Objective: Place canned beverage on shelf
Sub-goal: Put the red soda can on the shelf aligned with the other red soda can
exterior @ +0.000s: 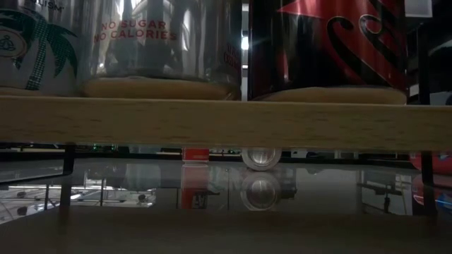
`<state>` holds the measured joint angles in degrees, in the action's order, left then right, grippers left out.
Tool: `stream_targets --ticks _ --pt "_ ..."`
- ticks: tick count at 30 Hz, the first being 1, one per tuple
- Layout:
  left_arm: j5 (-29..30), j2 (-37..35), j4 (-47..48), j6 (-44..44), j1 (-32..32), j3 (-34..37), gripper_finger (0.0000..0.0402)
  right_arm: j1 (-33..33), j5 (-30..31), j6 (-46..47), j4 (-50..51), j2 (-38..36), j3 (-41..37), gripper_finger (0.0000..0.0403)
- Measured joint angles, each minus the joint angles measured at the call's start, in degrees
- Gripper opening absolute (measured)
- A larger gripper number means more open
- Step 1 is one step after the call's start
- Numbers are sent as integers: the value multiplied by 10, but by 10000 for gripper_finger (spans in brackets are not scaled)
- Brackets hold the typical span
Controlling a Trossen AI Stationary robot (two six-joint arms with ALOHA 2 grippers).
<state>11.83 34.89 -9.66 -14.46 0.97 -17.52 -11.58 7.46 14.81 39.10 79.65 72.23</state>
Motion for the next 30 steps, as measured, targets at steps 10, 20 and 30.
stream_targets --ticks 10,20,30 --pt "-6 0 1 0 0 0 293 -94 48 119 -7 71 21 299" --pt "-6 0 1 0 0 0 293 -149 31 126 -64 137 21 300" --pt "-6 0 1 0 0 0 293 -162 21 125 -65 162 21 301"
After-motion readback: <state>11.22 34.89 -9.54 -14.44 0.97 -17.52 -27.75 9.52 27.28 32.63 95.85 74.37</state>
